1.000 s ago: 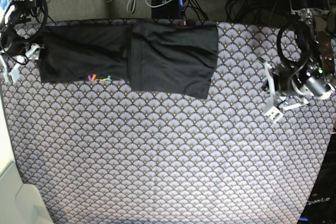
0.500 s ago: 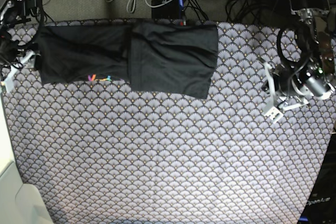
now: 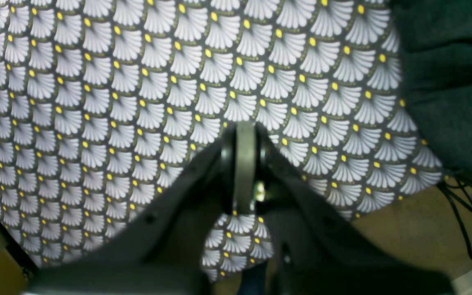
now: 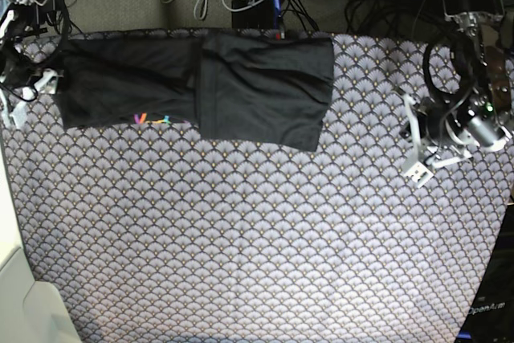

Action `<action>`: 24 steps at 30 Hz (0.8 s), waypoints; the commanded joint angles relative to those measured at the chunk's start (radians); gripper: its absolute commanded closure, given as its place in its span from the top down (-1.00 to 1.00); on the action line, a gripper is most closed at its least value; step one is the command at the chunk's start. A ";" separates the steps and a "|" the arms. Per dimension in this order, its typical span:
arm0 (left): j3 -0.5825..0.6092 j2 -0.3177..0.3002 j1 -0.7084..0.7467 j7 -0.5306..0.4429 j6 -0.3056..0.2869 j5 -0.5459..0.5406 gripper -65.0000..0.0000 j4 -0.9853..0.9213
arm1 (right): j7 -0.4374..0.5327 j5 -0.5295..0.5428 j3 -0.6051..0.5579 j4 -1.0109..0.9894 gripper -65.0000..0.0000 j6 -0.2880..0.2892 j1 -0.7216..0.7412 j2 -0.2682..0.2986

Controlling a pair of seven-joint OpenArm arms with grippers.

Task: Fold the T-shirt properly
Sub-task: 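Release the shirt end with the right gripper and raise it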

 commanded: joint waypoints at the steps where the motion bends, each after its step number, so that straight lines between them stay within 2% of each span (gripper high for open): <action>1: -0.007 -0.015 -0.014 -0.010 0.002 -0.008 -0.98 0.017 | 0.001 0.010 0.005 0.013 0.49 0.000 0.005 0.019; 9: -0.007 -0.013 -0.014 -0.010 0.002 -0.008 -0.98 0.018 | -0.001 0.010 0.000 0.008 0.48 0.000 0.002 0.010; 24: -0.007 -0.015 -0.014 -0.010 0.002 -0.008 -0.98 0.018 | -0.046 0.010 -0.002 0.016 0.47 0.000 -0.001 -0.086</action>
